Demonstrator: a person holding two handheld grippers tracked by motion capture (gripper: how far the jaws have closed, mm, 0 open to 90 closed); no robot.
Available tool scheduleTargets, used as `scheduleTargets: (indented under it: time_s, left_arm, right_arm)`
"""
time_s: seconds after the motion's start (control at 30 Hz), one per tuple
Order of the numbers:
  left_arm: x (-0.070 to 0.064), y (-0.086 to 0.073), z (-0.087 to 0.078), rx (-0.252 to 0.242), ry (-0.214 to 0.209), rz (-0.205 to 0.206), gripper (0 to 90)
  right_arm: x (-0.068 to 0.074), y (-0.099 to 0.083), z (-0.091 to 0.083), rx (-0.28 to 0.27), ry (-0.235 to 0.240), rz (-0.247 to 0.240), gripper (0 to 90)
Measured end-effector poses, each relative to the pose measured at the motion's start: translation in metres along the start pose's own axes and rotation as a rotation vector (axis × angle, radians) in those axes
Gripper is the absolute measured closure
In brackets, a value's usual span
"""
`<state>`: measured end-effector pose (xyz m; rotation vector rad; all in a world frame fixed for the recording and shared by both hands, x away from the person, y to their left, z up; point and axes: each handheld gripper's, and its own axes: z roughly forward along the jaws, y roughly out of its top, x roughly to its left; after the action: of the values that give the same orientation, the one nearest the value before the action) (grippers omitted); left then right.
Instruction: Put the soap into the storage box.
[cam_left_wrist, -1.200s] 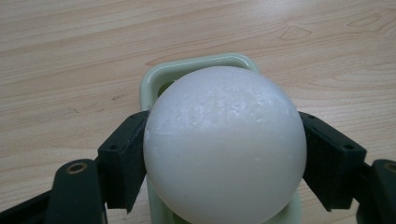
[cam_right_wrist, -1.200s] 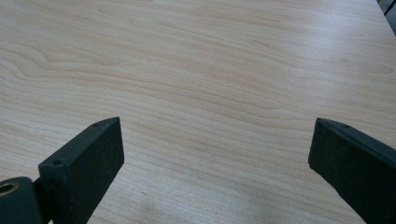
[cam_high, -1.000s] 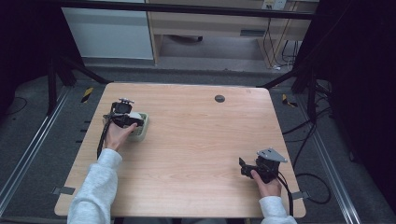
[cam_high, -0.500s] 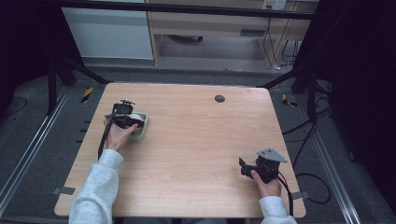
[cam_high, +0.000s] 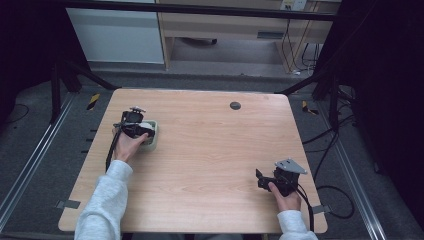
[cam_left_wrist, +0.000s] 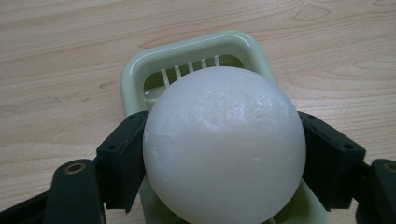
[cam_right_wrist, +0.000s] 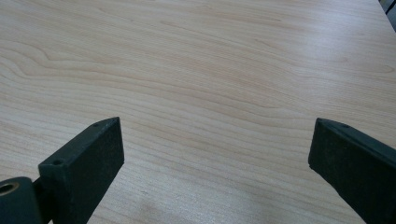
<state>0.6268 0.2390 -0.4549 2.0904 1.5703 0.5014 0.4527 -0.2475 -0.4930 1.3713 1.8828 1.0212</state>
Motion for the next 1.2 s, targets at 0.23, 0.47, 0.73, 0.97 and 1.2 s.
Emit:
scheduleTargets:
  time_s: [0.23,0.47,0.73,0.97,1.2]
  left_arm:
    - [0.001,0.000,-0.006,-0.032,0.000,-0.009,20.7]
    - [0.002,0.000,-0.026,-0.081,-0.019,-0.007,19.2]
    - [-0.006,-0.014,-0.058,-0.171,-0.043,0.024,20.0]
    - [-0.016,-0.034,-0.084,-0.252,-0.085,0.064,23.8]
    - [-0.027,-0.069,-0.093,-0.320,-0.119,0.111,20.9]
  right_arm:
    - [0.000,0.000,0.000,-0.001,-0.002,-0.002,3.8]
    - [0.000,0.000,0.000,0.000,-0.002,0.000,3.8]
    - [0.000,0.000,0.000,-0.005,-0.003,0.001,3.8]
    - [0.000,0.000,-0.001,-0.010,-0.001,0.001,3.8]
    - [0.000,0.000,-0.001,-0.014,0.000,0.004,3.8]
